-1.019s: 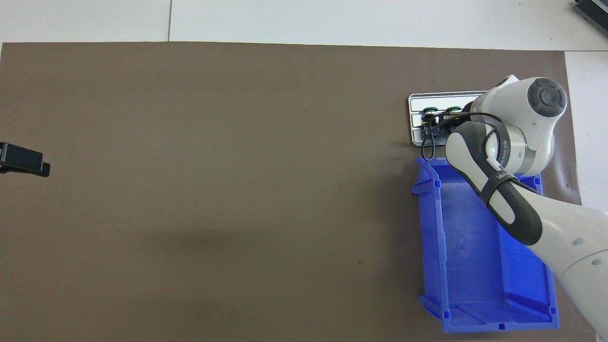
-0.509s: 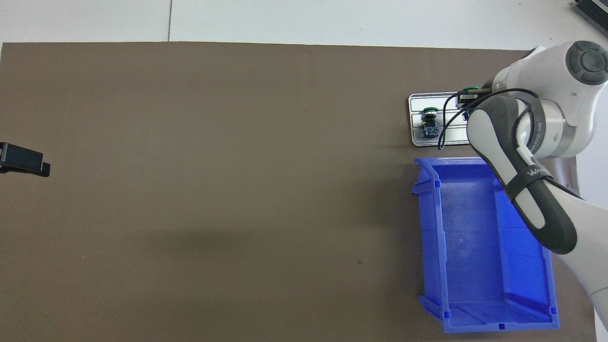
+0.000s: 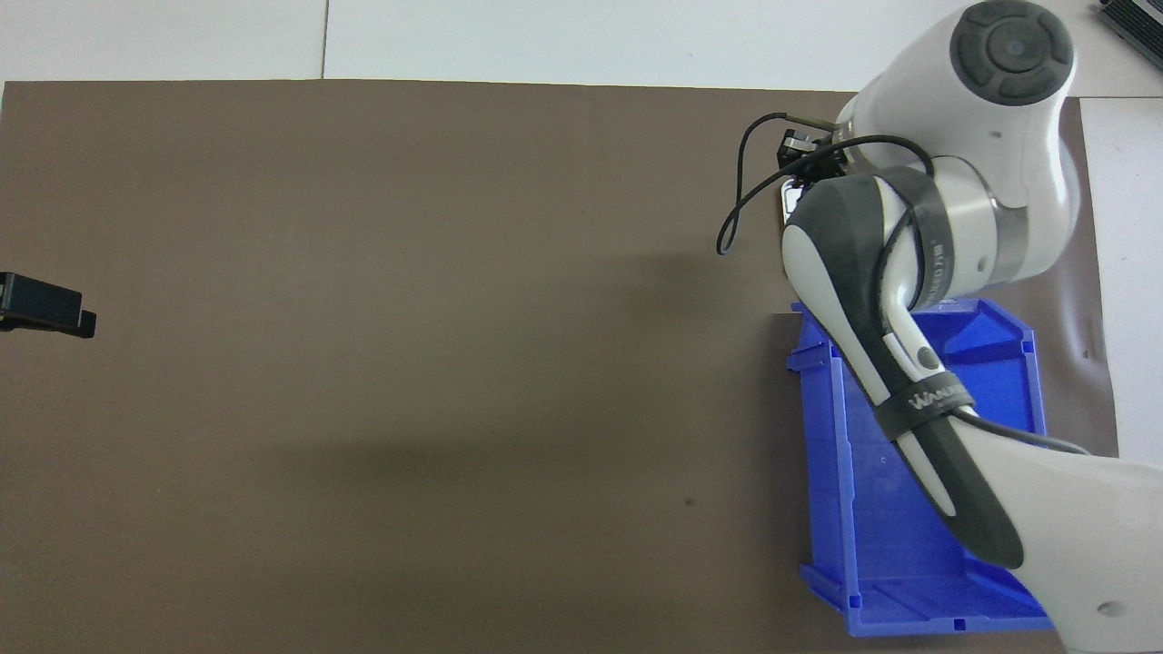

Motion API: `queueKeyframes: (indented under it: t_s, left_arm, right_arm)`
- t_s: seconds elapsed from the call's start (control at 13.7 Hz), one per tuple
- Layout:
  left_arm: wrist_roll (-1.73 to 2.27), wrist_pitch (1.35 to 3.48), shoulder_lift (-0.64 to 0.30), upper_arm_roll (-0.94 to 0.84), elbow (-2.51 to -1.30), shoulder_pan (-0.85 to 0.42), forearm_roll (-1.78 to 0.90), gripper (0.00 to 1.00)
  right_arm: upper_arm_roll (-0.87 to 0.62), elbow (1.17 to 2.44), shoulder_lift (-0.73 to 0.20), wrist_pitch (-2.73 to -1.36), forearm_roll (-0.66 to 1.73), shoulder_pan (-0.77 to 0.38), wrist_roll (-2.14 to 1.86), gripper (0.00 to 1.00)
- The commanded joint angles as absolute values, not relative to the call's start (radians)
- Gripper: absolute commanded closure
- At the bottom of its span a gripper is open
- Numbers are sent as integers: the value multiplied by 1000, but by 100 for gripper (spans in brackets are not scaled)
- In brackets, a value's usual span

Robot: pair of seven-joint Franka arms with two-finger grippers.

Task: Place and press button with both arms
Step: 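Carry the green button with the right gripper to the table center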

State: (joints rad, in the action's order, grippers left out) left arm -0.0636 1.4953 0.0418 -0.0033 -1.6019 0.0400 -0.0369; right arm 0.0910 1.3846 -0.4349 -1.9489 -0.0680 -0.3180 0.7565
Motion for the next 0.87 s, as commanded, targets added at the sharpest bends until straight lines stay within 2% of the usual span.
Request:
queueKeyframes:
  t_s: [0.0,0.44,0.65,0.8]
  left_arm:
    - [-69,1511,69,-9,-1634,48,-20,0]
    - [-69,1511,69,-9,-1634,48,-20,0]
    - [-69,1511,69,-9,-1634,48,-20,0]
    - [-69,1511,69,-9,-1634,48,-20,0]
  right_arm:
    - [86,1359,-453,-1977,-75,-388,1129,100]
    - [86,1413,-468,-2060,-81,-616,1765,100]
    - [86,1402,-556,-2106,-101,-718,1998,100]
    - [86,1402,-600,-2105,-124,-745,2078,100]
